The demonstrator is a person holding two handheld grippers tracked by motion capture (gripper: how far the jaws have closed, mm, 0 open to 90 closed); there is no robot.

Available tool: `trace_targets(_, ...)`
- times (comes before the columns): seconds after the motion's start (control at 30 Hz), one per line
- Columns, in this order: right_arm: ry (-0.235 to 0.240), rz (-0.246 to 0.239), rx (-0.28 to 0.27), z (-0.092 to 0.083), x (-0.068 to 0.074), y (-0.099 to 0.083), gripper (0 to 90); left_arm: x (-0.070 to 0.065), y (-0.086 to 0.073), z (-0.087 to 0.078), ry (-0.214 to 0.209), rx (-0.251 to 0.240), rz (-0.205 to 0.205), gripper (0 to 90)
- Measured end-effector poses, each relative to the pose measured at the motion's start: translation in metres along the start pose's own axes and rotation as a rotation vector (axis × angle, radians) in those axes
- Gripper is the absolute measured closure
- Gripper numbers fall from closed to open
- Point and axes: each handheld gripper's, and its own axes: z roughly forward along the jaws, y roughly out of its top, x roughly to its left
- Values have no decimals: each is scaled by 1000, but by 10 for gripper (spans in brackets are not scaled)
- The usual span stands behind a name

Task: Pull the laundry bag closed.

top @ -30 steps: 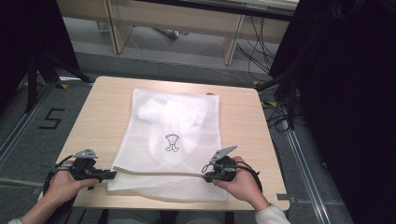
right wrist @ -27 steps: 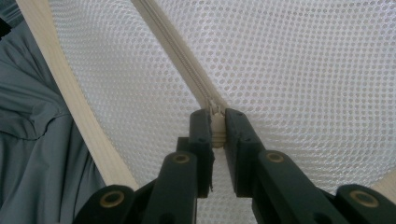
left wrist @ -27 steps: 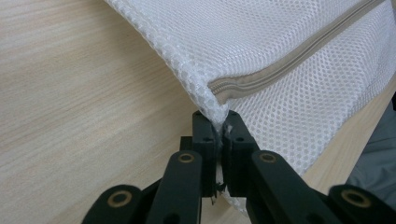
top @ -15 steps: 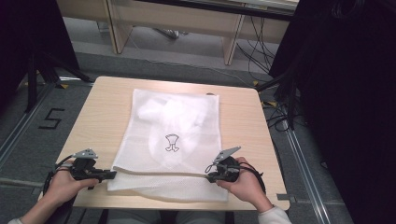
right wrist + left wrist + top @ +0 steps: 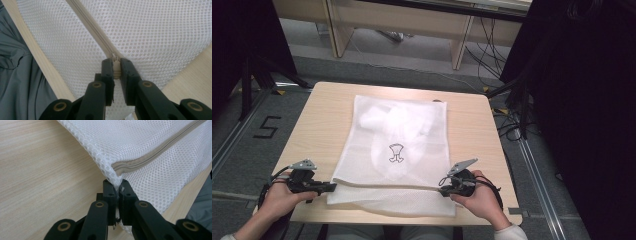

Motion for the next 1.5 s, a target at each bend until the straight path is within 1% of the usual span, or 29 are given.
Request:
trace_targets(0.07, -3, 7, 5, -1, -1, -2, 825, 0, 0, 0, -6, 3, -1, 850)
trace_targets(0.1, -5, 8, 2, 0, -2, -3, 825, -1, -1, 1, 0, -16, -4, 850)
trace_targets(0.13, -11, 18, 4, 0, -2, -4, 826, 0, 0, 1, -1, -12, -4, 850)
trace_targets(0.2, -3, 19, 3, -1, -3, -6, 825, -1, -1, 1, -3, -17, -4, 850)
trace_targets(0.23, -5, 2, -4, -1, -4, -6, 825, -1, -1, 1, -4, -18, -4, 850)
trace_targets(0.33, -11, 3, -7, -1, -5, -8, 825, -1, -1, 2, -5, -22, -9, 850)
trace_targets(0.37, -5, 34, -2, -2, -4, -9, 825, -1, -1, 1, -5, -18, -4, 850)
trace_targets(0.43, -9, 16, -3, -3, -7, -11, 825, -1, -1, 1, -4, -19, -3, 850)
trace_targets(0.47, -8, 42, 3, -3, -6, -12, 825, -1, -1, 1, -4, -18, -4, 850)
trace_targets(0.53, -7, 41, -10, -3, -9, -14, 825, -1, 0, 1, -10, -17, -7, 850)
trace_targets(0.57, -11, 42, -4, -4, -10, -15, 825, -1, 0, 0, -13, -1, -5, 850)
trace_targets(0.63, -9, 52, -3, -3, -10, -16, 825, -1, 0, 1, -14, 0, -6, 850)
trace_targets(0.7, -12, 47, 11, -3, -12, -16, 825, -1, -1, 2, -3, -18, -5, 850)
trace_targets(0.77, -17, 61, 23, -1, -12, -17, 825, -1, 0, 0, -3, 1, -6, 850)
trace_targets(0.8, -14, 56, 26, -1, -13, -17, 825, -1, -1, 2, 0, -17, -11, 850)
trace_targets(0.83, -21, 50, 35, -1, -13, -18, 826, -1, -1, 1, 9, 0, -7, 850)
trace_targets(0.87, -28, 42, 47, 0, -13, -19, 826, 0, 0, 0, -2, 13, -1, 850)
trace_targets(0.93, -22, 50, 47, 0, -14, -20, 826, 0, -1, 1, -2, -2, -8, 850)
trace_targets(1.0, -28, 55, 55, 0, -14, -20, 826, -1, -1, 1, 3, 14, -7, 850)
trace_targets(1.03, -26, 43, 50, 1, -15, -20, 826, 0, -1, 1, -6, 16, -9, 850)
trace_targets(1.1, -12, 55, 61, 3, -15, -21, 826, 0, -1, 1, -7, 18, -5, 850)
trace_targets(1.13, -18, 60, 70, 3, -15, -21, 825, 0, -1, 1, -10, 22, -3, 850)
trace_targets(1.17, -15, 54, 68, 4, -16, -22, 825, 0, -1, 1, -12, 23, -4, 849)
trace_targets(1.23, -8, 77, 72, 5, -15, -22, 825, -1, -1, 1, -12, 24, -5, 848)
trace_targets(1.3, -12, 65, 65, 4, -16, -22, 824, -1, -1, 1, -3, 23, 14, 844)
trace_targets(1.37, 3, 49, 29, 3, -19, -22, 816, -2, -2, 2, 12, 8, 15, 825)
trace_targets(1.43, -3, 91, 1, 1, -20, -25, 773, -2, -2, 1, 23, 31, 32, 765)
trace_targets(1.47, -10, 114, -32, 0, -23, -28, 744, -3, -2, 2, 31, -1, 26, 728)
trace_targets(1.5, -3, 130, -57, -1, -25, -30, 705, -4, -2, 1, 39, -14, 20, 685)
